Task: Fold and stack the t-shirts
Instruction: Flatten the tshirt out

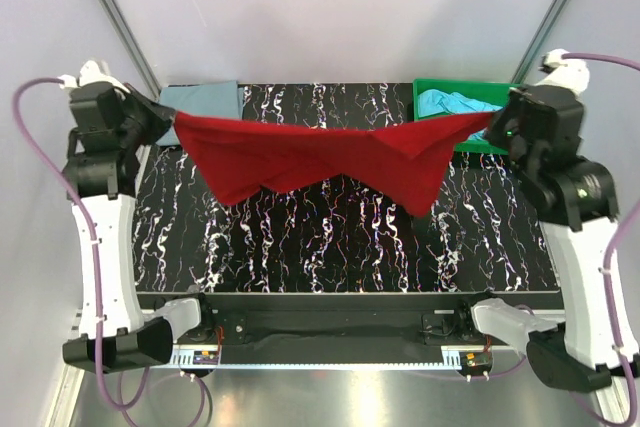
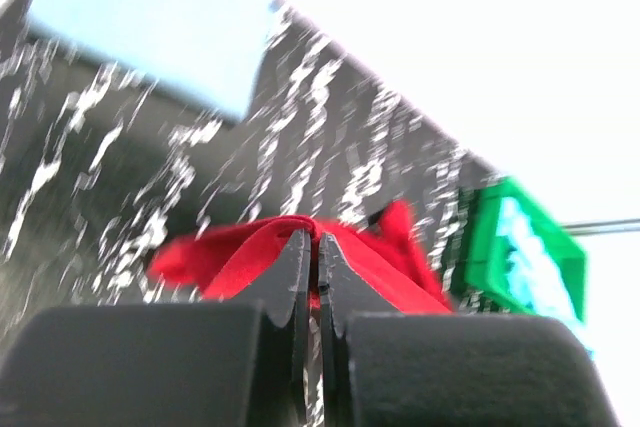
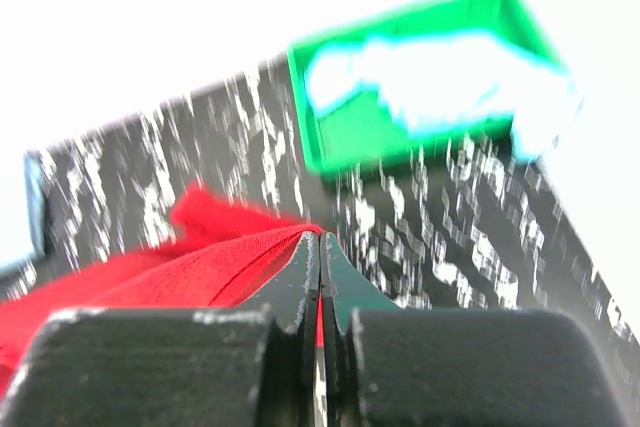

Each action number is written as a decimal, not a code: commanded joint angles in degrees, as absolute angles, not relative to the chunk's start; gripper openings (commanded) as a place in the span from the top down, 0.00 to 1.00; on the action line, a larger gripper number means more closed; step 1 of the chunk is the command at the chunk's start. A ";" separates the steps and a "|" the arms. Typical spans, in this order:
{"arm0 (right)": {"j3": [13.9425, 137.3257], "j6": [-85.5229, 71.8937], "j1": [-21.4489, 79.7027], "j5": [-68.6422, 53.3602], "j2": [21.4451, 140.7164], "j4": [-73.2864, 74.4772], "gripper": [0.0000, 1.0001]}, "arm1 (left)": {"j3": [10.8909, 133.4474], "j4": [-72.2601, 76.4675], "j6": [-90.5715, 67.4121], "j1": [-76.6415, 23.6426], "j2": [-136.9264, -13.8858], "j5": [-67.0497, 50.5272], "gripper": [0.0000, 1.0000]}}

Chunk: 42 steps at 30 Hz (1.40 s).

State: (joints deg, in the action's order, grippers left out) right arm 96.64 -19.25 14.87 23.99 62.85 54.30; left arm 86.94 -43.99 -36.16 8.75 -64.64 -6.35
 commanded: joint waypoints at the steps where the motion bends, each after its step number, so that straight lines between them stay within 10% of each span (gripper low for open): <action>1: 100.89 -13.72 14.50 31.29 58.72 46.16 1.00 | 97.08 -41.05 -33.05 8.88 -62.93 -9.66 1.00; 17: 114.33 -1.59 14.41 25.31 60.54 24.52 1.00 | 119.25 -41.39 -24.61 0.26 -70.52 -1.15 1.00; 21: 122.42 -1.41 14.50 24.43 66.44 27.59 1.00 | 134.02 -53.34 -41.77 7.99 -82.69 -19.79 1.00; 28: 116.81 -0.26 14.50 26.81 64.52 27.95 1.00 | 109.27 -40.17 -49.13 9.31 -69.00 -15.65 1.00; 42: 113.20 -0.35 14.50 27.77 58.10 27.60 1.00 | 113.55 -42.36 -44.74 9.67 -65.92 -16.17 1.00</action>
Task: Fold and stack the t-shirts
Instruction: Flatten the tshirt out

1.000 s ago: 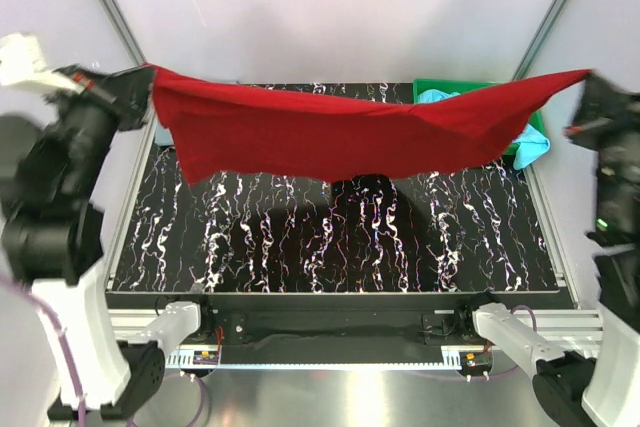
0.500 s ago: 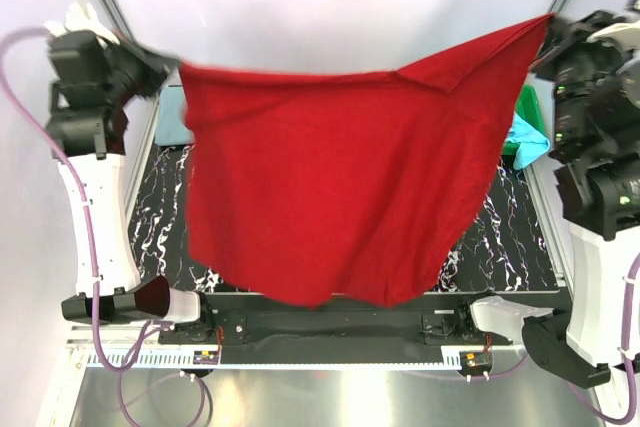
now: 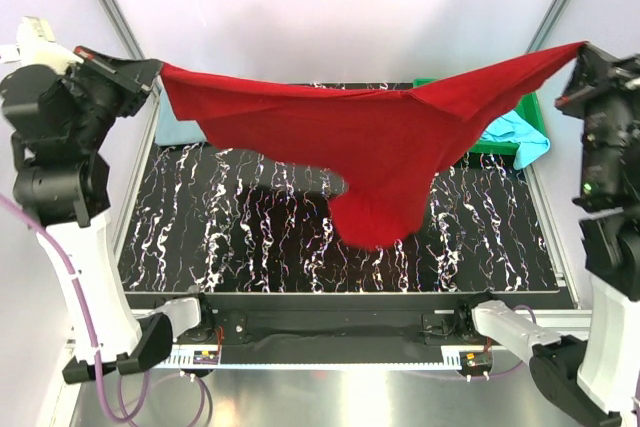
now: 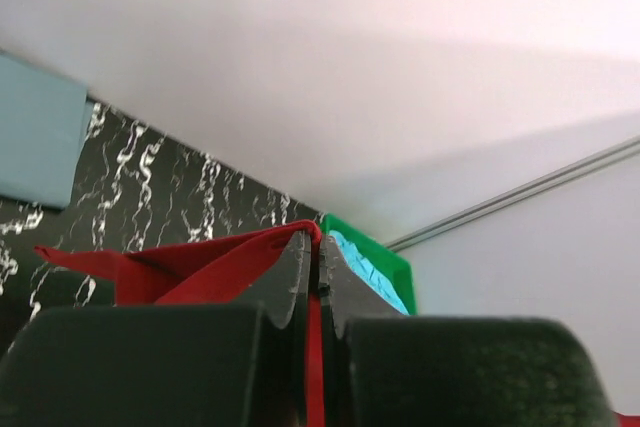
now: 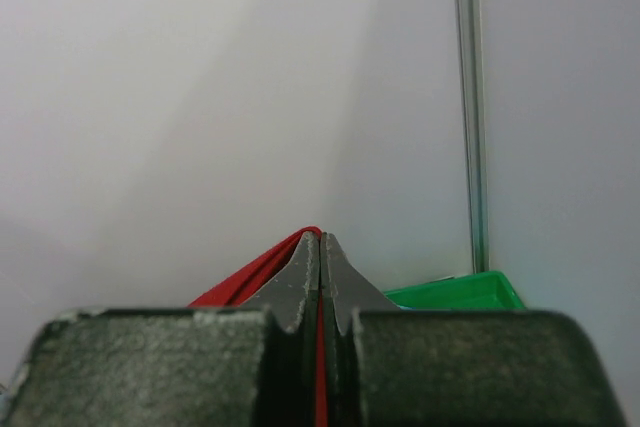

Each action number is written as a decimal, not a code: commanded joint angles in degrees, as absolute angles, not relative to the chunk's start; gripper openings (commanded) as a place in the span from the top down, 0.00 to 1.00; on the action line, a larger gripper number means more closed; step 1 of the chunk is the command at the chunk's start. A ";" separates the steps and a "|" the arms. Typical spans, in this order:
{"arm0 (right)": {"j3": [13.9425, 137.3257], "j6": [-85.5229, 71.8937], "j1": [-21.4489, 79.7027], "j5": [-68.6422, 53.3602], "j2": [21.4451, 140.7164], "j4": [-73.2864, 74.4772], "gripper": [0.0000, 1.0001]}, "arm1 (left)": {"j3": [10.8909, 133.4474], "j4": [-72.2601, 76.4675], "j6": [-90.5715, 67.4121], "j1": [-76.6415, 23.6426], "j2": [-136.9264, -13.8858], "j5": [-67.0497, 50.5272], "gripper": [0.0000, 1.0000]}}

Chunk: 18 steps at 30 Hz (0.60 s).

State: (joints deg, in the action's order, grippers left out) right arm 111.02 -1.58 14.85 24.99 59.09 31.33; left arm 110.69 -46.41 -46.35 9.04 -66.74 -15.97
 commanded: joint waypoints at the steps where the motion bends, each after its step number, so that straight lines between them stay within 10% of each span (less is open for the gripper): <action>1: 113.55 -0.35 14.50 28.03 57.83 27.51 1.00 | 113.99 -42.36 -44.65 9.67 -65.31 -16.00 1.00; 18: 121.82 -2.63 14.50 27.69 59.23 29.53 1.00 | 118.07 -41.57 -44.38 9.67 -59.94 -10.20 1.00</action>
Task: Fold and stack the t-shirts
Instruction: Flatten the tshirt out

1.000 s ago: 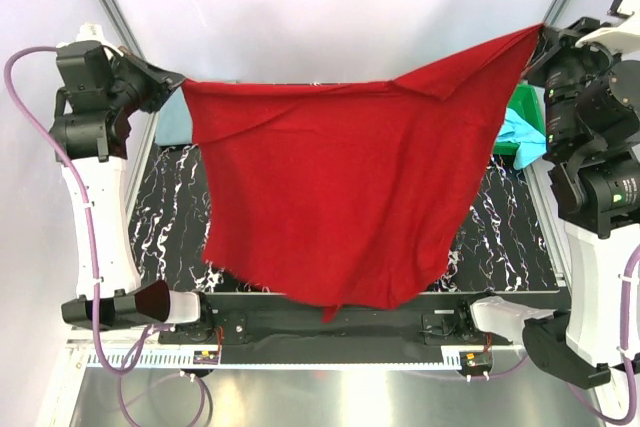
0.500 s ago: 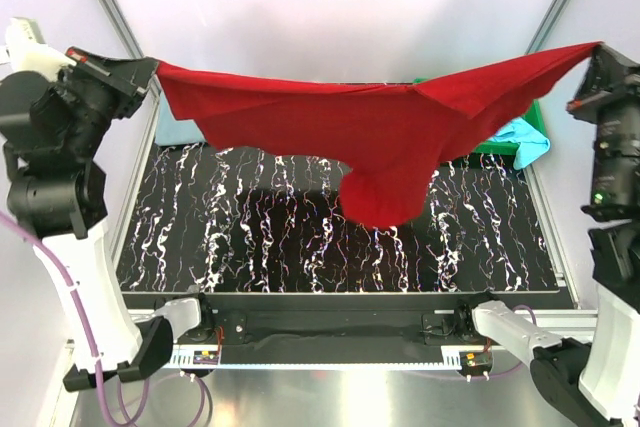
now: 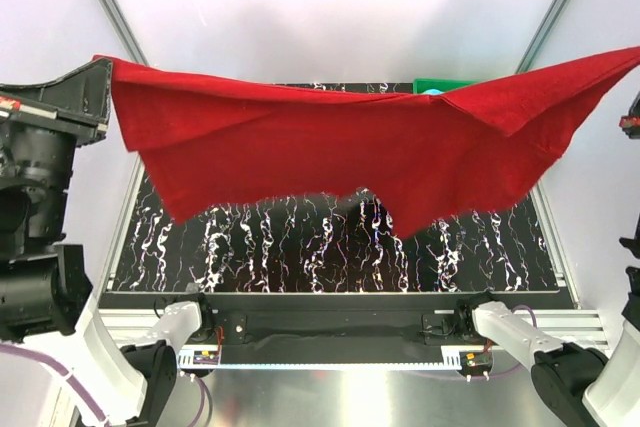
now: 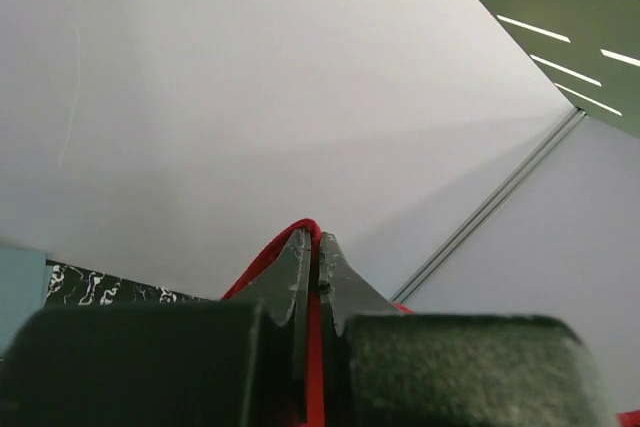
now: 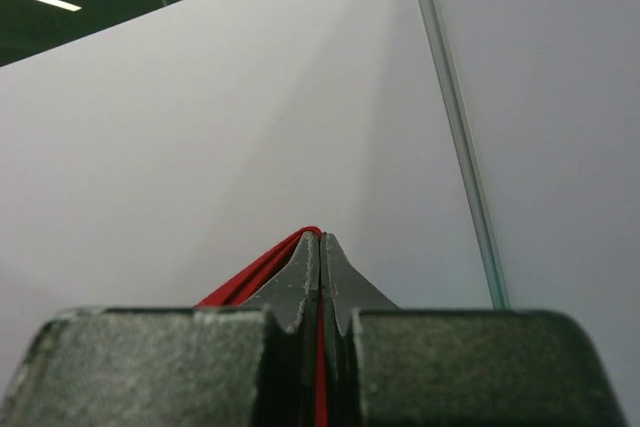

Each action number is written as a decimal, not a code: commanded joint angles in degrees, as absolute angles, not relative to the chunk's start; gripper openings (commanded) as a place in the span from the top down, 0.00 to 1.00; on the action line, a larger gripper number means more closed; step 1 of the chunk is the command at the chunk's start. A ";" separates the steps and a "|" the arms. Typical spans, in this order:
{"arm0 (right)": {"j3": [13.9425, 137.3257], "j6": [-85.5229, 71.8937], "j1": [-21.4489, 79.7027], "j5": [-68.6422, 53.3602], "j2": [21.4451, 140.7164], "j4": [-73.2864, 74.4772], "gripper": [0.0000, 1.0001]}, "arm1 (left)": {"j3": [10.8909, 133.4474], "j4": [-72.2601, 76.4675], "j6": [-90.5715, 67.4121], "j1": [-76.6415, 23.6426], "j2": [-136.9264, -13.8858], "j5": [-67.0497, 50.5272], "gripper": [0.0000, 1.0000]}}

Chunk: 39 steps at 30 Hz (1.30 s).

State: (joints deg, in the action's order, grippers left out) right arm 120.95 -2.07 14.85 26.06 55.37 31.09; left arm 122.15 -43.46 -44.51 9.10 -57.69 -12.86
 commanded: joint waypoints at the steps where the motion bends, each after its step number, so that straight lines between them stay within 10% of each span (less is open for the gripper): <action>1: 121.73 -2.81 14.50 27.42 59.85 30.23 1.00 | 115.78 -41.49 -44.73 9.67 -59.77 -10.02 1.00; 10: 97.93 -13.53 14.59 21.63 55.99 34.80 1.00 | 81.31 -41.40 -45.18 9.32 -61.25 -14.67 1.00; 28: 93.35 -14.93 14.50 18.64 57.22 40.43 1.00 | 84.66 -41.13 -38.85 8.44 -72.25 -19.43 0.98; 39: 68.48 -25.84 14.50 7.82 44.39 50.96 1.00 | 43.44 -41.13 -36.82 8.79 -55.83 -16.00 0.96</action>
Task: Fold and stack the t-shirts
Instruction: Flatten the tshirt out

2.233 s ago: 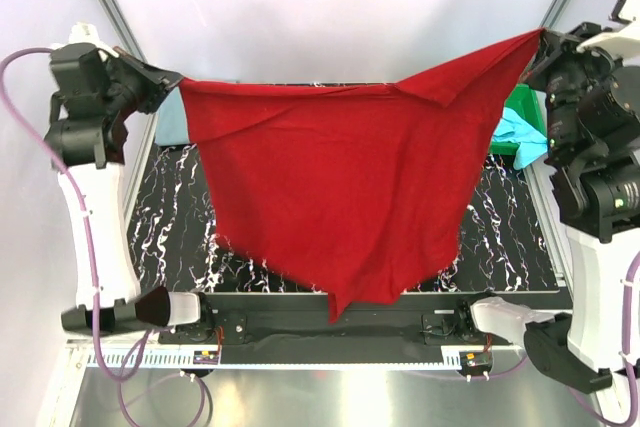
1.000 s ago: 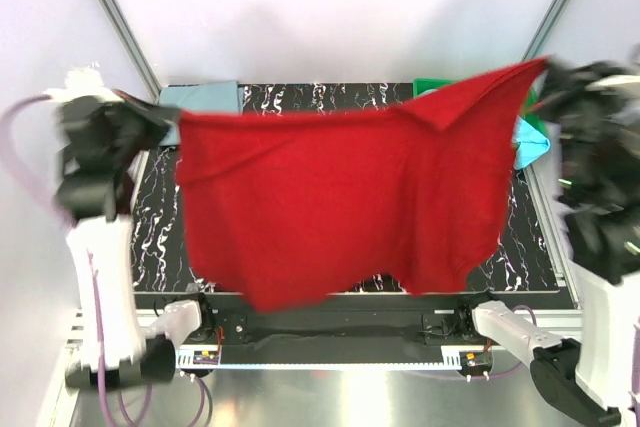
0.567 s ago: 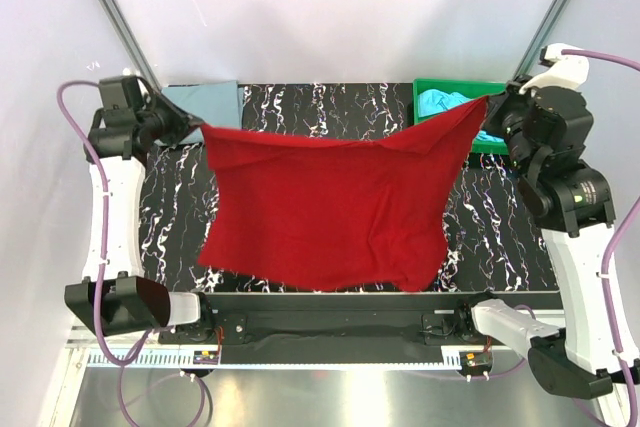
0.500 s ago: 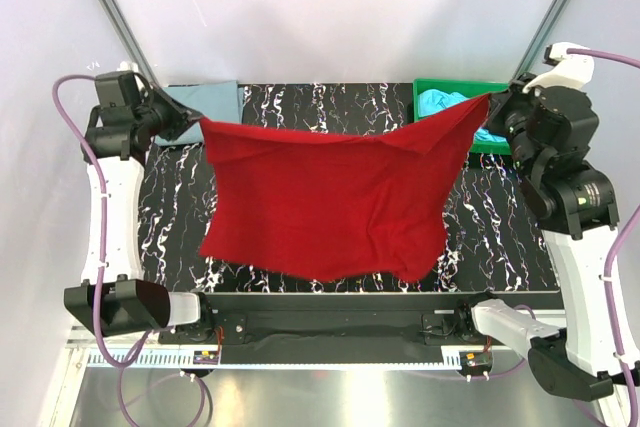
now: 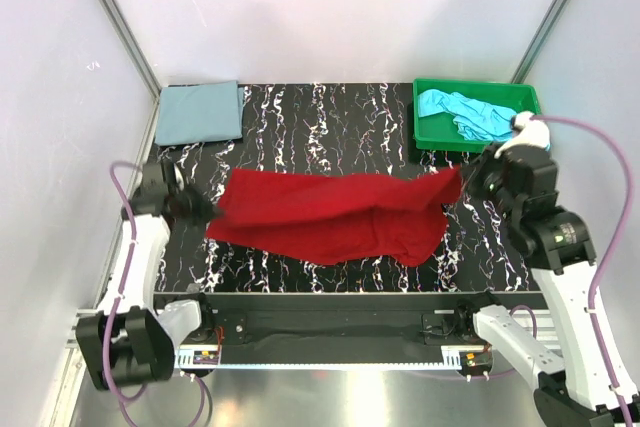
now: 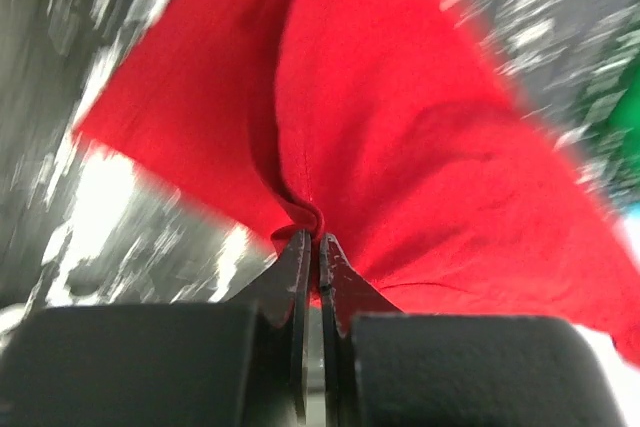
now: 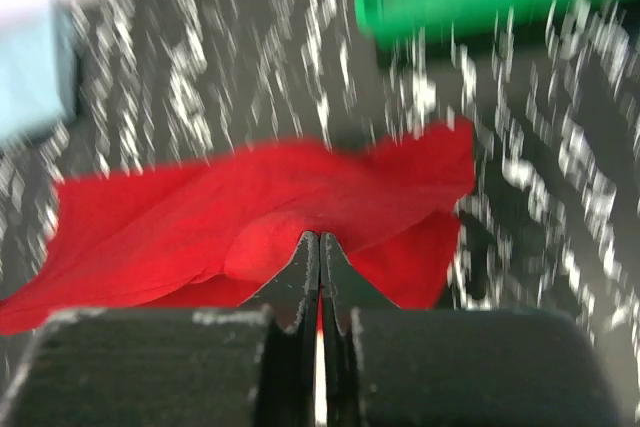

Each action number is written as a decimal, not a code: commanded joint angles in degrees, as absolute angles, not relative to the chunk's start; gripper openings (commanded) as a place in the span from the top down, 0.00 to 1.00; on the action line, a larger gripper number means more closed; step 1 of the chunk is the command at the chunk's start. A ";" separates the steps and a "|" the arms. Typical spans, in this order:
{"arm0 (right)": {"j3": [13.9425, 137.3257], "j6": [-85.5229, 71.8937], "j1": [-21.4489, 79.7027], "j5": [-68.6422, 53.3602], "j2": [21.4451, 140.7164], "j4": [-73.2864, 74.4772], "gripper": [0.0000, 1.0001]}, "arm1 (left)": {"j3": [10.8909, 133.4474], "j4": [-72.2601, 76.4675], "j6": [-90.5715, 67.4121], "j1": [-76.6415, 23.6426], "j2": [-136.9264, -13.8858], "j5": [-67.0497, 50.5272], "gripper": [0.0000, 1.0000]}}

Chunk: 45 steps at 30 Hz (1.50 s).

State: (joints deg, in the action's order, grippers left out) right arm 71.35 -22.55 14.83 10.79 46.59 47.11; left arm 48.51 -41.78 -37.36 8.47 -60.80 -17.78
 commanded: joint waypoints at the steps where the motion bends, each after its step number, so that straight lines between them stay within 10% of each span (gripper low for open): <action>1: 66.81 -25.93 14.50 7.21 43.43 51.67 1.00 | 41.94 -41.48 -37.70 8.96 -55.38 -15.74 0.96; 10: 64.25 -26.19 14.41 5.62 42.54 55.55 1.00 | 34.10 -43.94 -43.06 11.42 -59.94 -11.42 0.86; 14: 64.34 -25.66 14.41 5.80 43.07 55.55 1.00 | 34.81 -46.58 -46.48 12.13 -56.45 -9.76 0.38; 17: 64.34 -25.40 14.50 5.89 43.33 55.28 1.00 | 34.28 -49.74 -49.39 12.04 -55.99 -9.05 0.24; 34: 63.02 -25.23 14.59 4.39 44.30 52.91 1.00 | 26.10 -47.99 -51.68 12.04 -55.02 -14.15 0.63; 45: 63.28 -24.70 14.50 4.48 43.07 53.35 1.00 | 25.41 -42.54 -53.35 12.04 -57.48 -12.66 0.50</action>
State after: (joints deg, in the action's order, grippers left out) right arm 62.92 -25.50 14.83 4.86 43.64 55.20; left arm 25.67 -45.15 -52.27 11.84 -57.06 -13.32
